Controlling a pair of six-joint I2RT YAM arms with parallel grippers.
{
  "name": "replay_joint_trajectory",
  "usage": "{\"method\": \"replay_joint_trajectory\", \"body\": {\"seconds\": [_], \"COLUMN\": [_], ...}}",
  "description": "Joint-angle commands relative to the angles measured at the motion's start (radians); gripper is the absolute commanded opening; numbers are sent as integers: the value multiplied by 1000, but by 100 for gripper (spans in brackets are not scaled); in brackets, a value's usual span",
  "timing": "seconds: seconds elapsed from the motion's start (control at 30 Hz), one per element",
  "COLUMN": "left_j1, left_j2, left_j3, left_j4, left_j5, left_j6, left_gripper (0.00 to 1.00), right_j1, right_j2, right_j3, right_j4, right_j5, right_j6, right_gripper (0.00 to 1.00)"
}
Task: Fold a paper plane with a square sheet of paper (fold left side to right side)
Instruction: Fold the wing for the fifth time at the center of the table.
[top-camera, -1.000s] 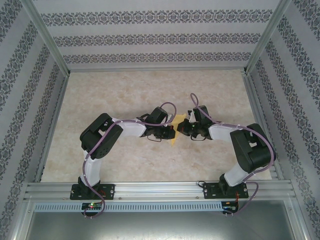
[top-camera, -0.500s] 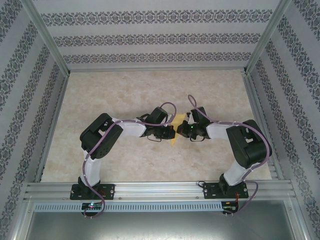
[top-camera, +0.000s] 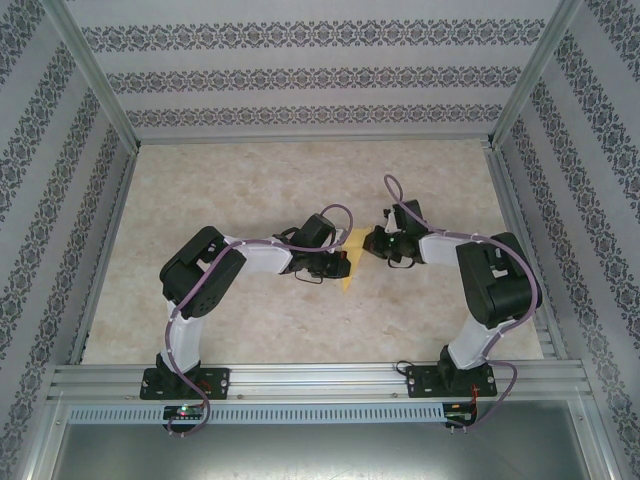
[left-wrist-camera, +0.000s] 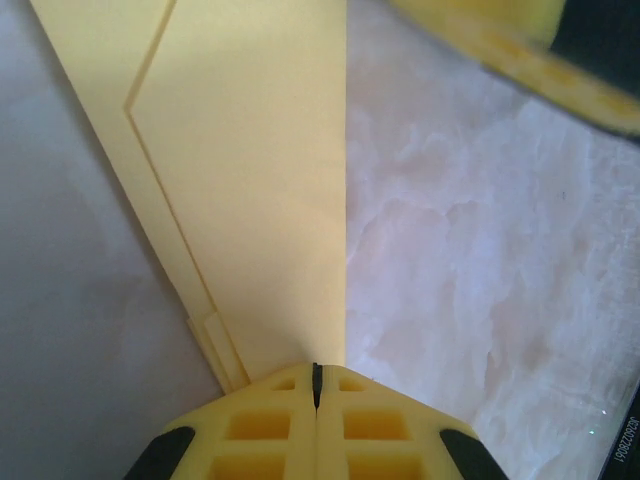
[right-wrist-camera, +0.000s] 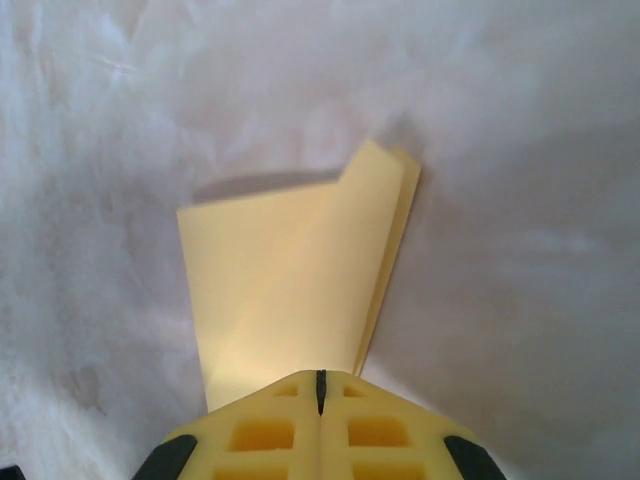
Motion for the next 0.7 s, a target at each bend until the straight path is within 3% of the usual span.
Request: {"method": "replay_joint_trajectory", "body": {"seconds": [0.0,0.17,0.33,0.67], "left_j1": [-12,-14,-14,-14], "left_j2": [30,22,13,-92], "left_j3": [-40,-36,-30,8], "left_j4": [-150,-152,-151,-148], "left_j5": [-45,-41,-30,18], "left_j6": [4,5,9,18], "left_gripper": [7,6,7,13], "right_j1": [3,21,24,21], "right_j2": [-4,-17,85,171], "right_j3": [19,30,72,115], "right_j4": [0,9,-4,-162], "right_j5": [-31,-44,-38,-14], "right_j6": [-26,-36,-23,-42], "right_gripper": [0,0,0,0]}}
